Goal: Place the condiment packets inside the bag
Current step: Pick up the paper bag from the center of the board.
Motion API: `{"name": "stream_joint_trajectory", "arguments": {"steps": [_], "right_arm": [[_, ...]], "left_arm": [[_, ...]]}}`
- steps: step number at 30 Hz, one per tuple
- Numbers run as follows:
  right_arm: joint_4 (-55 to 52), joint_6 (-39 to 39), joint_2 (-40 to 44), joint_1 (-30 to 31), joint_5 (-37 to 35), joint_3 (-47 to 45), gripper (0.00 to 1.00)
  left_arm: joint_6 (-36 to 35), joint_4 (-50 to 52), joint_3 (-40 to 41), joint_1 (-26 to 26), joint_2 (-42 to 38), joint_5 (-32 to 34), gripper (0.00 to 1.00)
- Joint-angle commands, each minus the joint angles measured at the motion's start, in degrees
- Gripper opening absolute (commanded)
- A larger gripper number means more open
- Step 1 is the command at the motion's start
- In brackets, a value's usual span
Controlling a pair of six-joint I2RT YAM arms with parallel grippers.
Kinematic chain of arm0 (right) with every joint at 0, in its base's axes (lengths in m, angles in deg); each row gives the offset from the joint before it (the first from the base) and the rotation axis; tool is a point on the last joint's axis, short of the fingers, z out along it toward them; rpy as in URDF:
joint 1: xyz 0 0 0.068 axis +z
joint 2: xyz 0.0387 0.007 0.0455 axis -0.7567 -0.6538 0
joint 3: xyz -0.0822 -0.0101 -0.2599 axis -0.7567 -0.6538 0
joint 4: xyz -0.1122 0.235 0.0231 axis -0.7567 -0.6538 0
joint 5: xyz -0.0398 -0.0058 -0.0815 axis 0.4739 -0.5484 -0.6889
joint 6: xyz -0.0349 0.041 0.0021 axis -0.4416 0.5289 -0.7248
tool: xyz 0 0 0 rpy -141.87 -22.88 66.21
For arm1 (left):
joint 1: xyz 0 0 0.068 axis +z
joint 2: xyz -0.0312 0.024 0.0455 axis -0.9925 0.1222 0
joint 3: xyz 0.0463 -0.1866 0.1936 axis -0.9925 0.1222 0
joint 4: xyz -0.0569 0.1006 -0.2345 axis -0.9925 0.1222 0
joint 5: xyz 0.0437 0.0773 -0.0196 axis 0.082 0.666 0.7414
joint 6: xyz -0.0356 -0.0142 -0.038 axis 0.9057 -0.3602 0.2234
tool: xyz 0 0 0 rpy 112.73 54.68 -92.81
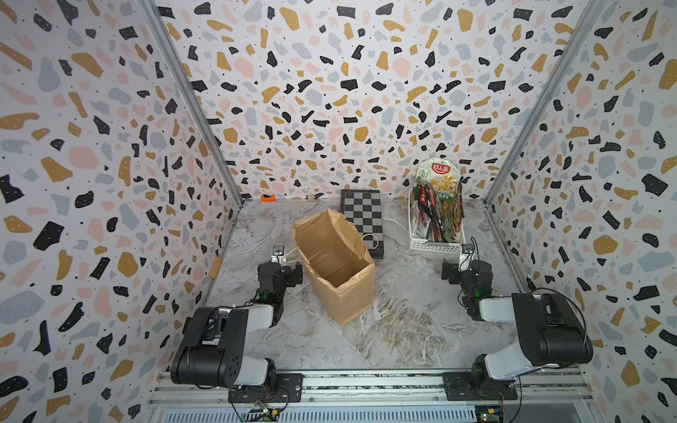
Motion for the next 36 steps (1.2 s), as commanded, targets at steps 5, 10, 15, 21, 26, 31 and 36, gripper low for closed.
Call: {"name": "stream_joint_trajectory", "arguments": {"steps": [5,10,15,21,26,31,36], "right_arm": [[-0.65,-0.15,0.12,0.11,0.25,0.46,1.0],[-0.58,-0.13,0.12,0.16,0.19,0.47,1.0],[-0.65,-0.19,0.12,0.14,0.24,0.47,1.0],[-0.71,-0.19,0.21,0.17,0.24,0.45,1.0],[-14.52,1.6,8.59,0.28,-2.78,3.87,1.0],[-36.2,17.92,19.02,0.19,-5.03,10.56,1.0],[-57.68,29.77,24.44,0.14,1.37,17.66,0.92]], "left_arm": [[-0.49,-1.03,-0.55,-0.28,-0.68,-0.42,1.0],[-0.47,-1.03,-0.56,-0.32,-0.72,-0.42,1.0],[-0.34,-1.01,-0.55,-0.28,-0.72,-0.5,1.0],[2.35,-1.17,-0.15,-0.28,-2.27,4.89,1.0],[18.32,24.88,-4.95,-0.28,-19.58,28.11,1.0],[46.24,63.71,-19.49,0.99,-31.96,34.36,1.0],[39.88,83.97,-41.68,1.13,-31.82,14.4,1.0]]}}
